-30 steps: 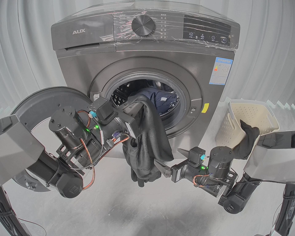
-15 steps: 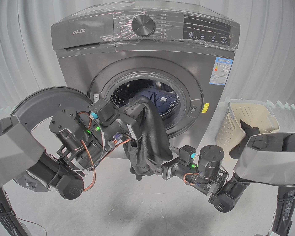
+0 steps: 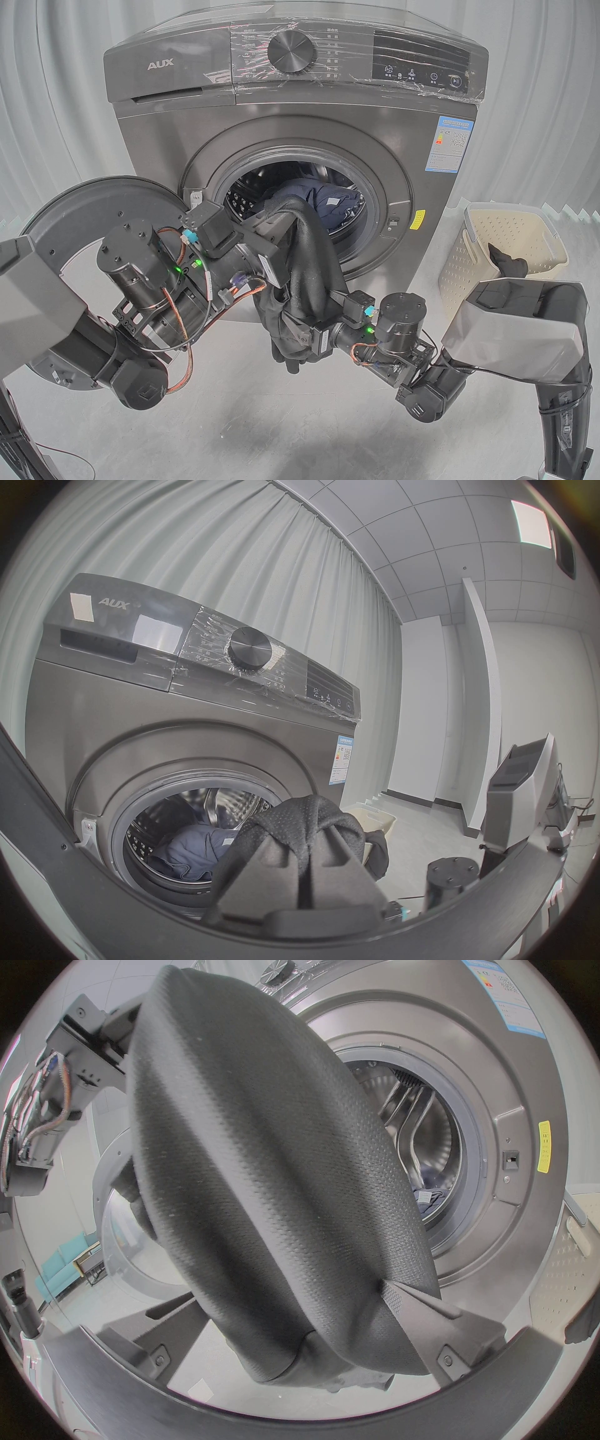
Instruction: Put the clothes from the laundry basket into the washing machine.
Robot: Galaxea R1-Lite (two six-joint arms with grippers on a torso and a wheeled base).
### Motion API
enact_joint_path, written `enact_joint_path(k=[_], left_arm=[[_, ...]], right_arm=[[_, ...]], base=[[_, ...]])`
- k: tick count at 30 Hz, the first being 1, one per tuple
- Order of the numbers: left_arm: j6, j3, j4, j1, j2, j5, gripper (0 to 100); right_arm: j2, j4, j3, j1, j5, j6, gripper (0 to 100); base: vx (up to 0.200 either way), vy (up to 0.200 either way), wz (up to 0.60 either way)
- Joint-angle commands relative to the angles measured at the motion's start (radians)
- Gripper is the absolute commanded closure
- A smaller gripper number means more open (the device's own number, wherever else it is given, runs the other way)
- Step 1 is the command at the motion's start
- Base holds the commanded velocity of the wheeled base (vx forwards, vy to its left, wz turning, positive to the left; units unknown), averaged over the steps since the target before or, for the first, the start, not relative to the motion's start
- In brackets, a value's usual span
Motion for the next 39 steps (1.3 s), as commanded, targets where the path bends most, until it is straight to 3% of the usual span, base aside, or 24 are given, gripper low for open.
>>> enact_joint_path(k=[1, 22, 23, 29, 31, 39], left_arm=[[-0.001, 0.022, 0.0, -0.017, -0.025, 0.0, 100], [-0.002, 0.028, 0.0, -0.042, -0.056, 0.001, 100], [-0.001, 0.033, 0.0, -0.036, -0.056, 0.001, 100], [-0.002, 0.057, -0.002, -0.025, -0.053, 0.001, 100], [-0.001, 0.076, -0.002, 0.013, -0.047, 0.001, 100], [0.001, 0.131, -0.002, 0.058, -0.04, -0.002, 100]], right_arm=[[0.057, 0.002, -0.068, -0.004, -0.004, -0.001, 0], [0.111, 0.013, -0.183, -0.013, -0.008, 0.005, 0], [0.107, 0.013, -0.183, -0.013, -0.009, 0.005, 100], [0.088, 0.001, -0.158, -0.019, -0.011, 0.008, 100], [0.038, -0.004, -0.095, -0.033, -0.011, 0.008, 100], [-0.073, -0.024, 0.02, -0.084, -0.006, 0.004, 100]], base=[[0.0, 0.0, 0.0], [0.0, 0.0, 0.0], [0.0, 0.0, 0.0], [0.0, 0.0, 0.0], [0.0, 0.0, 0.0], [0.0, 0.0, 0.0]])
